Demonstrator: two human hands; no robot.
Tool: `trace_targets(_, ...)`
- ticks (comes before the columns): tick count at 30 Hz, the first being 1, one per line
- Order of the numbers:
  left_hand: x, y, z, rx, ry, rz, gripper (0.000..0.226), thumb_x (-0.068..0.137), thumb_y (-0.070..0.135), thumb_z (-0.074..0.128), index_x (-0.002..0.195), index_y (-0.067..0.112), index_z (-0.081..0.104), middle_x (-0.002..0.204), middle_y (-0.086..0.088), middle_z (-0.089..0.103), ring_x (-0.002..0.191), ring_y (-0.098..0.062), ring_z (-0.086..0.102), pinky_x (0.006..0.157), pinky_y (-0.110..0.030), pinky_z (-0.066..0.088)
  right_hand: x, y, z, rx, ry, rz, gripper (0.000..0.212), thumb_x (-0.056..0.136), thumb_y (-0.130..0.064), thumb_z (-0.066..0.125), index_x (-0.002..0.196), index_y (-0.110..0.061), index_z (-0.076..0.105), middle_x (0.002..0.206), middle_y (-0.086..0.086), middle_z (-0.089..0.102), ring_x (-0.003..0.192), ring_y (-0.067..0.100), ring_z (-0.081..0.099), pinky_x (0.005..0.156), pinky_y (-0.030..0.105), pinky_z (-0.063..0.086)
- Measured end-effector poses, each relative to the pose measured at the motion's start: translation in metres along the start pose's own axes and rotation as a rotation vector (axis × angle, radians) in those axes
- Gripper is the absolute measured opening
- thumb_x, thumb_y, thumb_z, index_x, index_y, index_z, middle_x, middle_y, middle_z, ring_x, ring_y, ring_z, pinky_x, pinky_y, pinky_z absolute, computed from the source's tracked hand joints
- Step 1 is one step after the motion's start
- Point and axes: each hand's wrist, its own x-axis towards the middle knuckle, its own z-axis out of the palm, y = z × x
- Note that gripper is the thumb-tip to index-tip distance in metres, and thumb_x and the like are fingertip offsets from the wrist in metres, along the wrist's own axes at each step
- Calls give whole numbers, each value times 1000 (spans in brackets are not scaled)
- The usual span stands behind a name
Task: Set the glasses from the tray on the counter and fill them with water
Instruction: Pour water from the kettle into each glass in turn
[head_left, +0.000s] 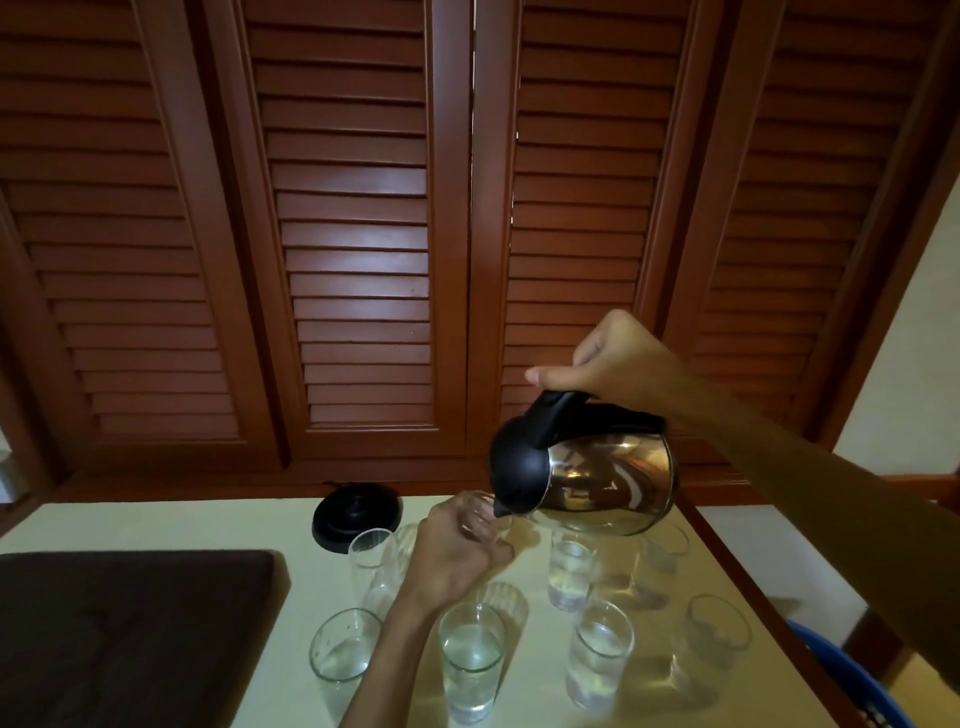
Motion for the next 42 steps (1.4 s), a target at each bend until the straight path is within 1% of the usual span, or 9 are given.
trace_targets(6,2,-7,0,92,26,29,33,41,24,75,71,19,65,61,12,63,62,-6,59,64,-23,48,9,-8,-2,-112,-63,-41,62,67,-62,78,38,-16,48,44,3,36,44,20,33,51,33,26)
trace_targets(11,2,-7,-3,96,19,36,39,41,23,75,74,7,64,61,14,63,61,-5,59,62,-21,48,14,-27,-19,-181,-44,-97,61,79,-49,81,47,-3,57,43,1,38,43,14,36,48,28,28)
trace_targets(14,3,-10,-5,61,2,33,39,37,27,74,73,15,65,61,14,63,60,-6,59,65,-27,48,17,-39,-30,-222,-14,-124,54,79,-50,80,53,-5,67,44,-1,47,43,9,43,49,22,35)
trace_targets(17,3,-13,-8,29,-19,37,32,43,17,75,73,18,64,62,12,60,63,-11,56,66,-30,47,20,-49,-43,-242,20,-174,56,79,-52,79,54,-3,68,43,-1,46,41,8,42,51,23,36)
trace_targets(22,3,-12,-9,-56,-35,33,28,54,-1,70,78,12,63,66,7,58,63,-13,52,62,-24,45,21,-64,-61,-286,38,-214,58,82,-46,78,64,8,70,40,-2,37,36,7,34,43,10,29)
trace_targets(27,2,-12,-10,-83,-54,30,30,50,1,72,76,12,62,66,8,61,61,-5,60,63,-25,46,20,-69,-75,-286,66,-234,61,81,-48,77,62,9,68,43,-1,34,41,9,30,43,12,27)
trace_targets(35,3,-16,-13,0,-45,61,30,50,5,76,76,16,65,65,14,65,62,-8,59,64,-25,48,15,-77,-84,-328,73,-246,58,81,-48,77,65,7,71,44,3,37,40,9,34,42,10,29)
trace_targets(39,3,-17,-13,0,-60,46,33,48,5,79,76,16,66,69,4,64,64,-15,57,67,-34,48,12,-80,-83,-348,71,-236,59,83,-47,77,65,9,70,46,7,37,38,10,33,41,10,30)
trace_targets(42,-1,-13,-12,62,-64,69,31,59,2,82,77,22,67,70,8,67,63,-7,62,66,-25,53,11,-81,-84,-356,80,-222,59,83,-46,77,65,10,70,49,10,40,38,10,34,40,11,32)
